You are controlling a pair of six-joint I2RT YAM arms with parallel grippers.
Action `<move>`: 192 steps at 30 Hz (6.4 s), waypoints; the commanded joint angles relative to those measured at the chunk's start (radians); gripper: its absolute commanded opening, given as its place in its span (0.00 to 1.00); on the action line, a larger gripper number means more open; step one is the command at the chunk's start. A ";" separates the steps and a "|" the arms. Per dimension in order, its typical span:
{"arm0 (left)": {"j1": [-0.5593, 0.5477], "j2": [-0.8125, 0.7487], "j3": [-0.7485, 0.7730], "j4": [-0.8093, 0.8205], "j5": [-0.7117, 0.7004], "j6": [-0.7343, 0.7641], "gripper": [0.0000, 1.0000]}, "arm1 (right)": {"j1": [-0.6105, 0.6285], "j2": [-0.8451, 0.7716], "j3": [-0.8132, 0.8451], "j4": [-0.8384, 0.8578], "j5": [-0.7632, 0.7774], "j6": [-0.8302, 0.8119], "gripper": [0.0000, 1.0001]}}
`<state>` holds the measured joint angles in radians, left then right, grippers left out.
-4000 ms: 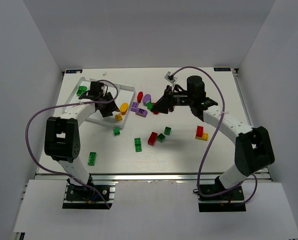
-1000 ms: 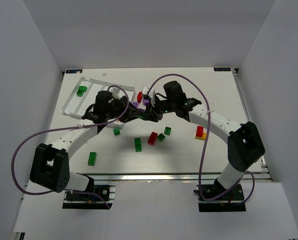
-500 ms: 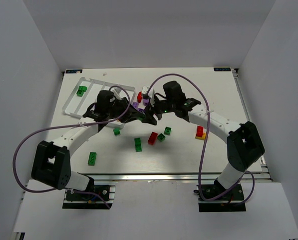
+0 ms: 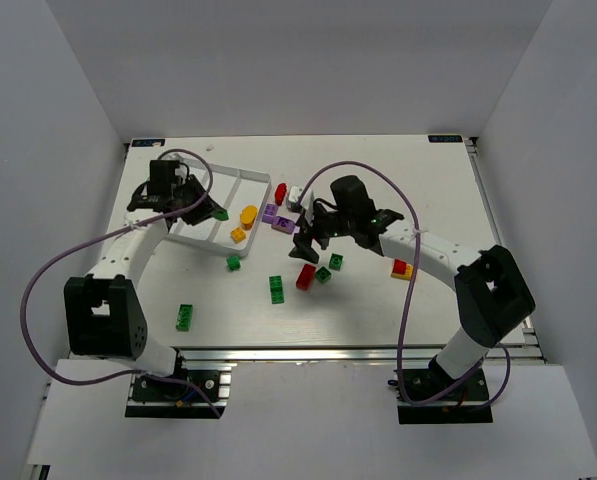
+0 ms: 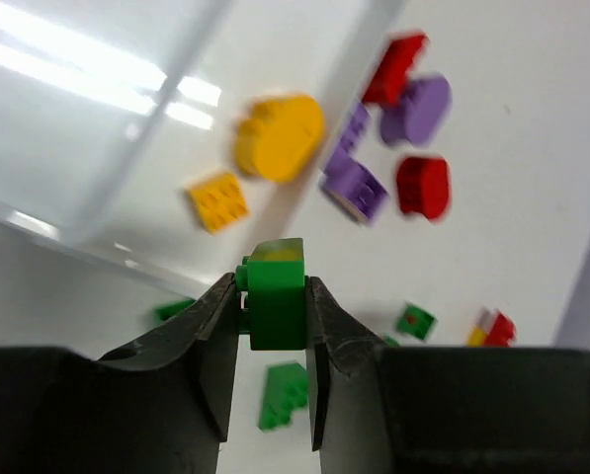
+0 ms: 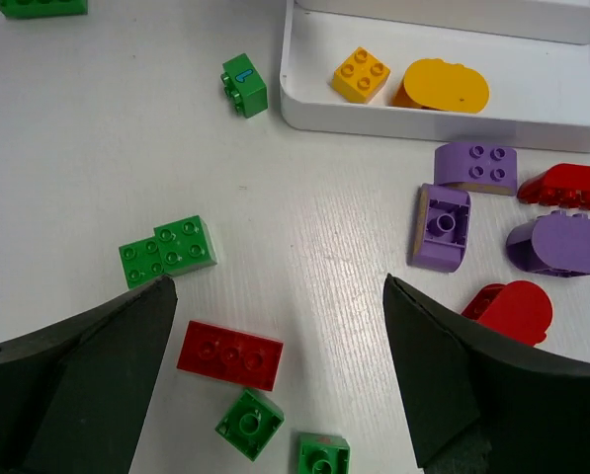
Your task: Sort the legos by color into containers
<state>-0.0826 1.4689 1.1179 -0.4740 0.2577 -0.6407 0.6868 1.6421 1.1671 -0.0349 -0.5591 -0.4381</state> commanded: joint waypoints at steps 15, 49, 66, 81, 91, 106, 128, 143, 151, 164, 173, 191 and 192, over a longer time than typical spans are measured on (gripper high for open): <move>0.382 0.510 0.420 0.256 -0.426 -0.119 0.12 | -0.147 -0.058 -0.044 0.082 -0.159 0.050 0.15; 0.385 0.441 0.343 0.247 -0.319 -0.134 0.61 | -0.181 -0.054 0.012 -0.051 -0.196 -0.050 0.55; 0.432 -0.207 -0.171 0.137 -0.314 0.004 0.98 | -0.179 -0.054 0.043 -0.269 -0.419 -0.281 0.89; 0.431 -0.544 -0.469 0.015 -0.039 -0.016 0.98 | -0.004 -0.028 0.060 -0.418 -0.243 -0.487 0.77; 0.431 -0.683 -0.494 -0.116 0.008 -0.011 0.97 | 0.157 0.074 0.072 -0.267 0.022 -0.320 0.73; 0.432 -0.812 -0.320 -0.361 -0.137 -0.022 0.98 | 0.229 0.205 0.108 -0.191 0.113 -0.304 0.74; 0.432 -0.860 -0.359 -0.384 -0.104 -0.040 0.98 | 0.235 0.332 0.192 -0.232 0.103 -0.347 0.63; 0.431 -0.878 -0.409 -0.299 0.040 -0.076 0.98 | 0.234 0.332 0.238 -0.290 0.062 -0.361 0.31; 0.432 -0.950 -0.677 0.095 0.403 -0.345 0.95 | 0.194 0.214 0.270 -0.246 -0.048 -0.155 0.00; 0.417 -0.929 -0.819 0.616 0.592 -0.623 0.94 | 0.077 0.002 0.155 0.225 -0.096 0.363 0.00; 0.101 -0.644 -0.797 0.923 0.430 -0.766 0.93 | 0.077 -0.059 0.025 0.465 0.088 0.441 0.00; -0.006 -0.490 -0.624 0.773 0.388 -0.657 0.86 | 0.082 0.005 0.106 0.388 0.154 0.286 0.00; -0.006 -0.492 -0.603 0.718 0.376 -0.613 0.85 | 0.083 0.005 0.111 0.371 0.156 0.277 0.00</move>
<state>-0.0822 1.0023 0.4259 0.4900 0.6758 -1.4536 0.7639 1.6409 1.2125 0.4133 -0.4374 -0.0990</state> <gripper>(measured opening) 0.860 0.424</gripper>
